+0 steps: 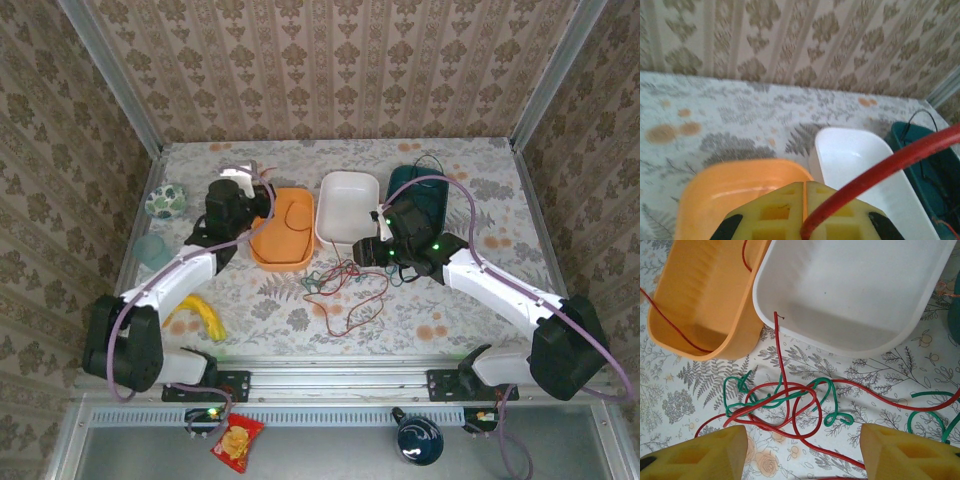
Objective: Untangle the cables
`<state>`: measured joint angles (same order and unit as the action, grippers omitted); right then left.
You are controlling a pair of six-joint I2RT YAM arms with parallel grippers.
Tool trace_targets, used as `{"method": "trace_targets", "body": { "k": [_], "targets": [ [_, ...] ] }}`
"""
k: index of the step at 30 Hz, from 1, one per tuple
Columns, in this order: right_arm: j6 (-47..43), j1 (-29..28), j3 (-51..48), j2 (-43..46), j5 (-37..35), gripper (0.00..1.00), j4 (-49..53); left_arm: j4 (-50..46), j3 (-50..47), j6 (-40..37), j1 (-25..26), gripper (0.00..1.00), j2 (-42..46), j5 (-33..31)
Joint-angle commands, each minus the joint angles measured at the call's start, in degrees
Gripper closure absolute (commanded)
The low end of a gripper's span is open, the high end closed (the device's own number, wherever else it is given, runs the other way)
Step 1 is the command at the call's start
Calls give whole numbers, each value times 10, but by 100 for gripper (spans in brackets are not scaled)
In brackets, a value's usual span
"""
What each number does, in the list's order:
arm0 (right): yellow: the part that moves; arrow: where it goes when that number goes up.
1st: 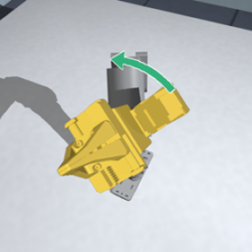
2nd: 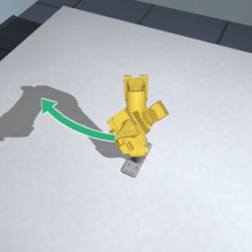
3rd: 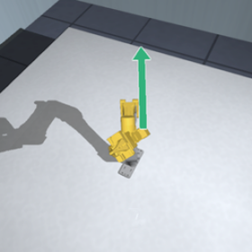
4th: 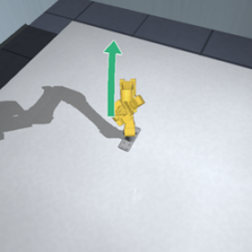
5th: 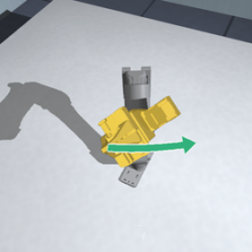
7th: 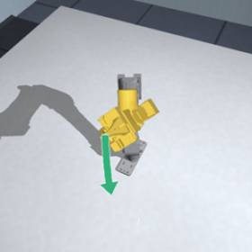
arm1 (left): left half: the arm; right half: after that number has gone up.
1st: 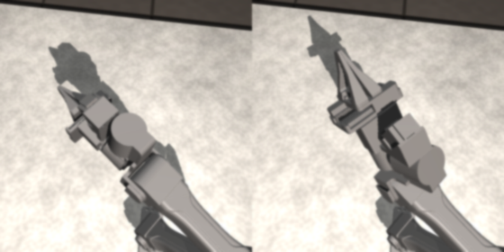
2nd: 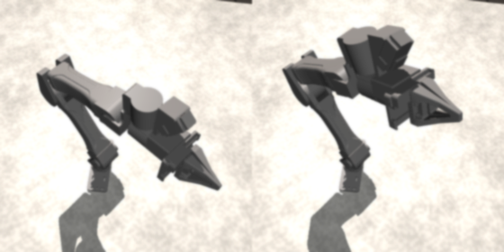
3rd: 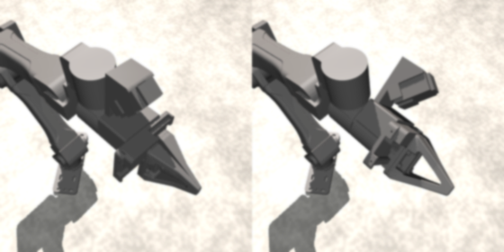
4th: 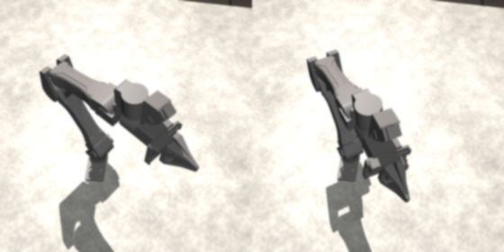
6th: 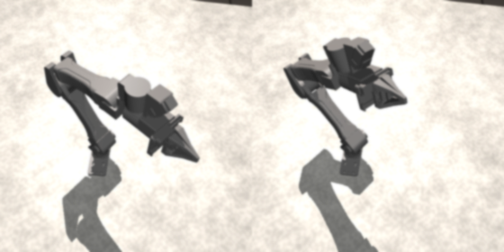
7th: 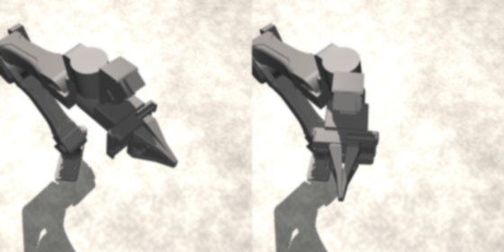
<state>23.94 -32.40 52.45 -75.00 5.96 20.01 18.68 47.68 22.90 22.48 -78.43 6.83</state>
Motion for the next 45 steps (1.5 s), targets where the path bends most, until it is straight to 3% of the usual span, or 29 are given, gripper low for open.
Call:
{"method": "trace_targets", "body": {
  "k": [1,6,13,14,20,23,28,31,35,40,43,45],
  "targets": [
    [-6,4,19,8,-26,38,21,48,9,34,13,100,-28,28],
    [1,10,16,16,-40,38,28,55,31,51,34,100,-100,30],
    [0,25,10,34,-37,38,37,-10,54,72,34,100,-171,-71],
    [-1,26,10,34,-37,38,38,-23,65,67,34,95,-178,-78],
    [27,43,0,40,-46,35,31,-73,120,44,54,33,-175,-71],
    [51,65,-6,37,-48,33,42,-103,141,29,67,22,-148,-93],
    [67,100,-21,24,-39,33,63,-111,139,-18,107,17,-83,-136],
    [69,115,-22,-4,-21,33,77,-117,130,-60,141,17,-59,-91],
    [66,125,-23,-55,2,35,48,-93,88,-62,183,18,-41,-17],
    [64,129,3,-128,5,39,6,-56,33,-44,218,18,-34,8],
    [55,129,14,-162,1,45,-12,-35,0,-25,223,18,-21,2],
    [51,130,15,-177,2,57,-28,-33,-15,-22,222,18,-13,-2]
  ]
}}
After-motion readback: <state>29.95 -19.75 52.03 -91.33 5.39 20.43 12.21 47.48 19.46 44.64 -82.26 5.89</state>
